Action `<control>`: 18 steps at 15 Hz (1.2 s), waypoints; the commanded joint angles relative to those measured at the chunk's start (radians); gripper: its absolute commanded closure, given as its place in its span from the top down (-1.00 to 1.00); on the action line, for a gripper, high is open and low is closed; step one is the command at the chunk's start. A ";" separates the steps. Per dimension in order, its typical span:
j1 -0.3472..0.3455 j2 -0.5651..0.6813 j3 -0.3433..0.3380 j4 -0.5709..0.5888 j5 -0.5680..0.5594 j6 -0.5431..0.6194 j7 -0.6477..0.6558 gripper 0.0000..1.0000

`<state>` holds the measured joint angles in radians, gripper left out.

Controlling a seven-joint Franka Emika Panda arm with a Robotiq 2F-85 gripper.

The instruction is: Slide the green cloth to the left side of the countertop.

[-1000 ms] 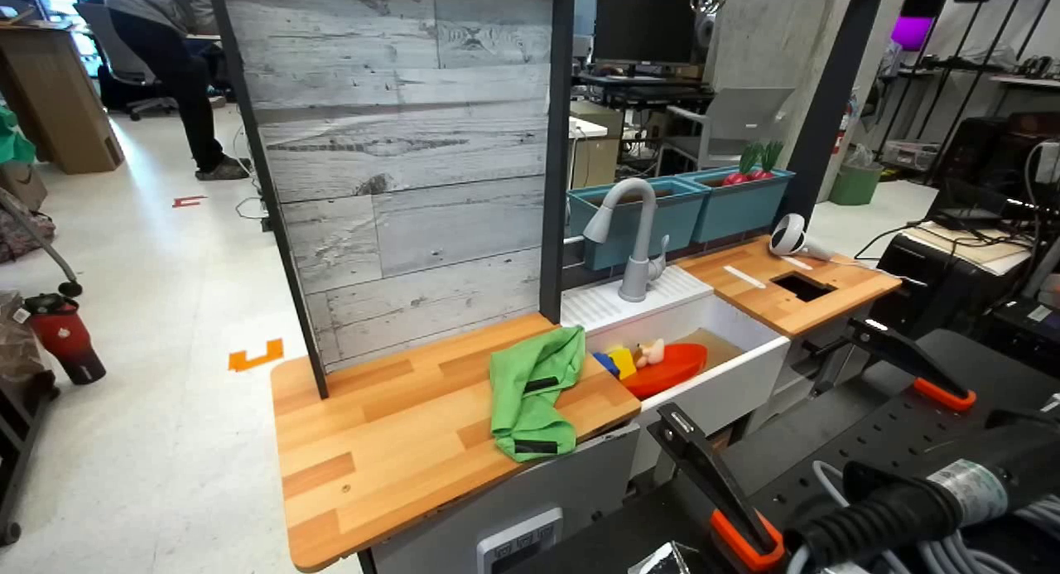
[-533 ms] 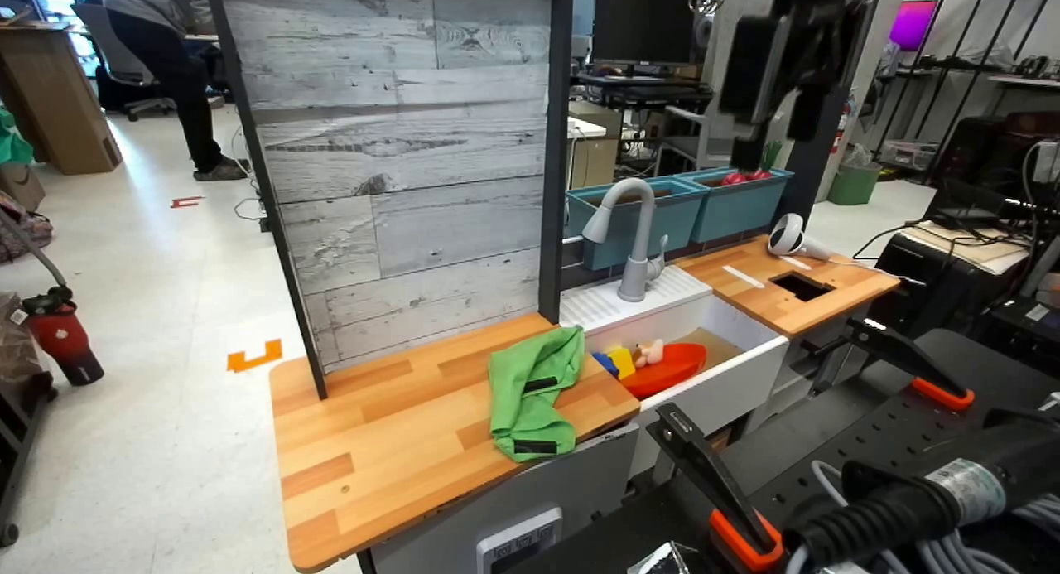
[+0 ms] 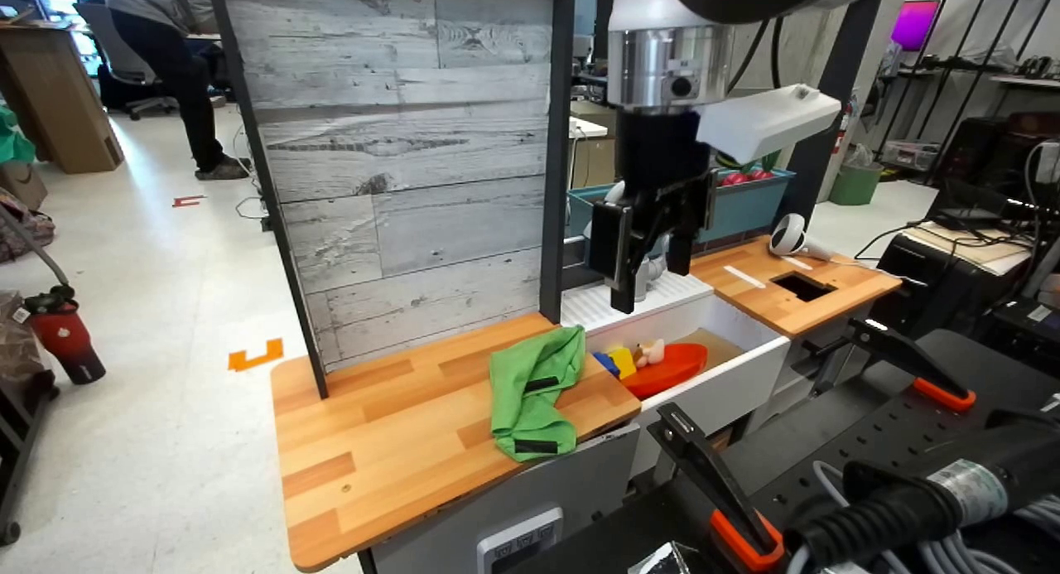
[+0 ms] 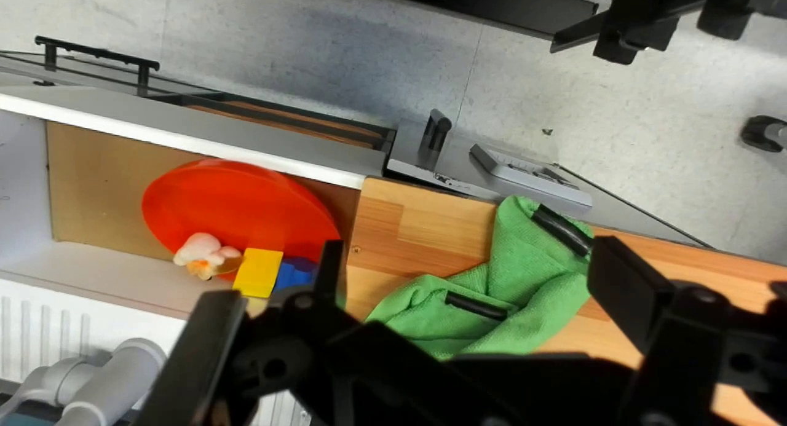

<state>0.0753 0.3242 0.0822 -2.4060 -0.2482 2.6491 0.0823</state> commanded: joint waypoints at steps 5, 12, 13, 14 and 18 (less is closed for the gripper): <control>0.012 0.049 -0.015 0.046 0.058 0.068 0.004 1.00; 0.018 0.245 0.000 0.247 0.208 0.114 0.004 1.00; 0.022 0.273 -0.005 0.276 0.213 0.106 0.009 1.00; 0.024 0.300 -0.007 0.301 0.214 0.097 0.007 1.00; 0.027 0.413 -0.012 0.399 0.226 0.062 0.011 1.00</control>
<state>0.0829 0.6500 0.0842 -2.1001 -0.0504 2.7485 0.0858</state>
